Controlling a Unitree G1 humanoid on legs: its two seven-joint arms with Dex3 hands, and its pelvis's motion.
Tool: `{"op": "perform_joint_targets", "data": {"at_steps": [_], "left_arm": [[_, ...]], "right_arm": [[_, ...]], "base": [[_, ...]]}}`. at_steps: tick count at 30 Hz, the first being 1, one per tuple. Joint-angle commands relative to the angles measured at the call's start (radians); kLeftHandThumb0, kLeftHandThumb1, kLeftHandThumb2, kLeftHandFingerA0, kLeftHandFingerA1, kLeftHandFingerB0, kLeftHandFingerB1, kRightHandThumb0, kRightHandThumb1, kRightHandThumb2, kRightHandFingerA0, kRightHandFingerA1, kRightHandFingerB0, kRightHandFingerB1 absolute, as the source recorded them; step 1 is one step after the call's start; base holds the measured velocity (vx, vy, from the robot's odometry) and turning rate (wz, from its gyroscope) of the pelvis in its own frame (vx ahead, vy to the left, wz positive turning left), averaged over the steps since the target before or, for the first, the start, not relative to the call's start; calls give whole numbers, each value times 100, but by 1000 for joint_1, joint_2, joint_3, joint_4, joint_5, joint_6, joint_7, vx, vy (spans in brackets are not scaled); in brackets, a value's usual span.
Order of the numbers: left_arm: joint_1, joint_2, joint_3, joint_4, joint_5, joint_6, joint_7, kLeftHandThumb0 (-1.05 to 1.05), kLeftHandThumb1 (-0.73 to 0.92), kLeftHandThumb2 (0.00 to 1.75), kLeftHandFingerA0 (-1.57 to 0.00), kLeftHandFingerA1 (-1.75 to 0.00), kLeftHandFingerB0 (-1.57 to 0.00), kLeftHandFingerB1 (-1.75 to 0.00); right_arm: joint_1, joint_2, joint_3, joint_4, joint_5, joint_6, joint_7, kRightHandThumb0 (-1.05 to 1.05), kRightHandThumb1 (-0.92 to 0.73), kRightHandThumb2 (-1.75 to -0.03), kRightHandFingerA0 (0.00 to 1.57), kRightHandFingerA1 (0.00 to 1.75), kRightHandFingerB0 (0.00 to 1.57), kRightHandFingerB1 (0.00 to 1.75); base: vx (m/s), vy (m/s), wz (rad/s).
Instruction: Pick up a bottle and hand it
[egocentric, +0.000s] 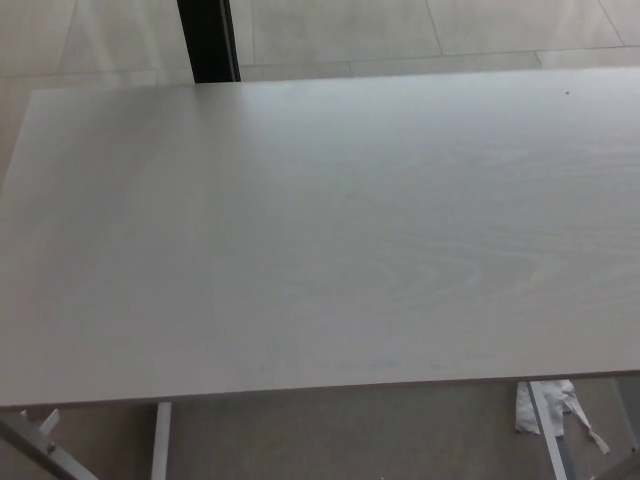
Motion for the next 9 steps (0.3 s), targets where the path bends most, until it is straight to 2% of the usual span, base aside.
{"op": "perform_joint_targets", "data": {"at_steps": [1,2,3,4,5,6,9], "left_arm": [[-6,23,4,9,-23,-30,-2,-52,36,74,-50,-72,-29,-53],[-4,22,-5,7,-15,-42,0,-50,47,54,-49,-73,-33,-46],[-14,24,-1,13,-21,-35,0,-50,46,54,-49,-73,-33,-46],[-12,29,-11,20,-12,-46,-8,-51,47,54,-49,-71,-32,-46],[-9,33,-16,23,-9,-51,-12,-51,47,54,-49,-71,-32,-46],[-10,35,-14,19,-13,-42,-7,-51,47,54,-53,-75,-32,-46],[-10,34,-13,4,-20,-30,0,-50,47,54,-50,-74,-32,-46]], "right_arm": [[2,-18,1,18,10,-27,2,-74,-47,-89,99,131,30,54],[8,-20,6,12,5,-34,7,-65,-59,-61,85,147,32,44],[4,-20,4,16,7,-30,5,-66,-59,-62,84,147,32,44],[5,-17,-1,21,14,-34,9,-71,-46,-89,92,127,28,53],[7,-16,-3,24,17,-37,11,-71,-46,-89,92,127,28,53],[6,-16,-2,27,15,-39,8,-76,-48,-90,99,132,30,54],[-1,-17,3,35,9,-43,5,-75,-48,-90,98,130,29,54]], "base": [[0,0,0],[0,0,0],[0,0,0],[0,0,0],[0,0,0],[0,0,0],[0,0,0]]}}
